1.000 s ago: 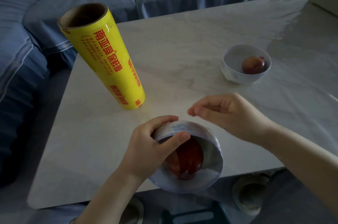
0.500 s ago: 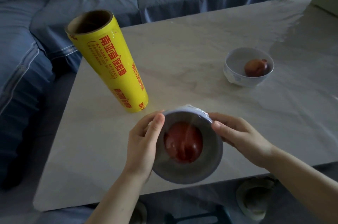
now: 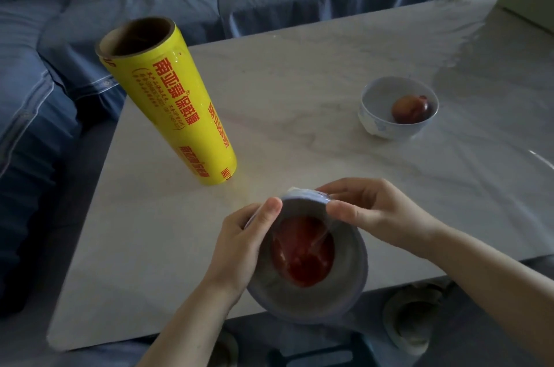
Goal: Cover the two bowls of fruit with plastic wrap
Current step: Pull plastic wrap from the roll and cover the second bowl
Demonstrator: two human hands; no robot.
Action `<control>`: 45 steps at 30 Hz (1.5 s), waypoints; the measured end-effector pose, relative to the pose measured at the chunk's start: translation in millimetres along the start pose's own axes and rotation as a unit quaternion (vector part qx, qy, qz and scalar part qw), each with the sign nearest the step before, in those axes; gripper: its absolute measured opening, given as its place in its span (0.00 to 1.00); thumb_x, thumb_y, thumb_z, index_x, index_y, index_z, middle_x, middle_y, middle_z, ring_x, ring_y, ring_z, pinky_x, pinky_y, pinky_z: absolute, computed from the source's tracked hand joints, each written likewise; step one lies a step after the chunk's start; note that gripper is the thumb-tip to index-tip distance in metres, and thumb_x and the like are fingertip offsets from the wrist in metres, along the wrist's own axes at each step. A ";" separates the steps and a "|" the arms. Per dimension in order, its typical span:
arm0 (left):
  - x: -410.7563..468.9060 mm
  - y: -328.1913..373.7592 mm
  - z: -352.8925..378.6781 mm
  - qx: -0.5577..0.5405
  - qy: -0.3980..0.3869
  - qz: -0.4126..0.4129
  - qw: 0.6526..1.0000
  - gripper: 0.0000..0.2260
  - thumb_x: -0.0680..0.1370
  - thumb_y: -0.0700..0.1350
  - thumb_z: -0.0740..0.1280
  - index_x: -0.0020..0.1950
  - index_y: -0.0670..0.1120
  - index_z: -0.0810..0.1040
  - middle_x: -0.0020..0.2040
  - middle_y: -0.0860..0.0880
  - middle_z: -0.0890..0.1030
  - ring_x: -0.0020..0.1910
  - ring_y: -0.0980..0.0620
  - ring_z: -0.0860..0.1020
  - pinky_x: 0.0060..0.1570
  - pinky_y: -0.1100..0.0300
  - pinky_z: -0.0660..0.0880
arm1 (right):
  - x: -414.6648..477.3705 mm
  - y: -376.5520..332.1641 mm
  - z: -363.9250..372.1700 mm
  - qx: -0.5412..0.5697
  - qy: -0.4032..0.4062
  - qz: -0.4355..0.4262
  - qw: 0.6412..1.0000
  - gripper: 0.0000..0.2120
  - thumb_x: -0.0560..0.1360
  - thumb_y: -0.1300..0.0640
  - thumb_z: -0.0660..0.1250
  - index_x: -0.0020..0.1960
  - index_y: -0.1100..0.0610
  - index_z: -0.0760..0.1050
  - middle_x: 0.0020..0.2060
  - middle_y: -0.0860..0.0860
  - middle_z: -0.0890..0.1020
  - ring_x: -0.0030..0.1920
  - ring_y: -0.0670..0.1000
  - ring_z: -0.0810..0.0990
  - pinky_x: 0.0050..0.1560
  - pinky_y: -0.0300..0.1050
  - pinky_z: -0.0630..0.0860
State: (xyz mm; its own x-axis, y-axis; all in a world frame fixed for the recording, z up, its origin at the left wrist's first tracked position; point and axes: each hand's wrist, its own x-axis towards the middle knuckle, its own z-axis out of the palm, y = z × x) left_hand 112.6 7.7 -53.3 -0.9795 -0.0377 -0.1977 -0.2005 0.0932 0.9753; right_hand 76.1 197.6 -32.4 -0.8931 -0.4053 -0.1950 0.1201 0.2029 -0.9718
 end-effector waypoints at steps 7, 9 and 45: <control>-10.2 2.2 3.0 0.040 0.034 0.028 0.998 0.10 0.64 0.58 0.68 0.37 0.53 0.81 0.34 0.60 0.82 0.37 0.63 0.79 0.35 0.73 0.73 | 15.9 -19.2 -12.7 -0.189 -0.034 0.012 0.981 0.03 0.70 0.53 0.71 0.42 0.52 0.83 0.40 0.49 0.86 0.41 0.47 0.83 0.47 0.39 0.78; -12.3 2.1 2.7 0.042 0.037 0.030 0.998 0.07 0.65 0.55 0.67 0.37 0.54 0.80 0.33 0.62 0.82 0.37 0.65 0.79 0.35 0.74 0.73 | 18.8 -23.4 -16.1 -0.233 -0.073 0.038 0.969 0.05 0.70 0.52 0.71 0.43 0.51 0.83 0.41 0.49 0.86 0.42 0.47 0.83 0.48 0.39 0.78; -18.1 0.7 5.5 0.037 -0.088 0.039 0.995 0.23 0.57 0.72 0.69 0.44 0.61 0.83 0.43 0.57 0.84 0.45 0.58 0.82 0.41 0.69 0.75 | 27.6 0.2 17.1 -0.148 0.021 -0.005 0.989 0.12 0.74 0.51 0.66 0.33 0.50 0.73 0.27 0.54 0.70 0.25 0.45 0.63 0.26 0.35 0.61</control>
State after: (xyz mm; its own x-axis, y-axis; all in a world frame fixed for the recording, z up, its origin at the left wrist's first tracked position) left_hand 130.1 13.8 -49.5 -0.9787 0.1474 -0.1432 -0.1189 0.1621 0.9796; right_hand 58.9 171.2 -40.3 -0.9119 -0.3724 -0.1728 -0.0164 0.4536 -0.8911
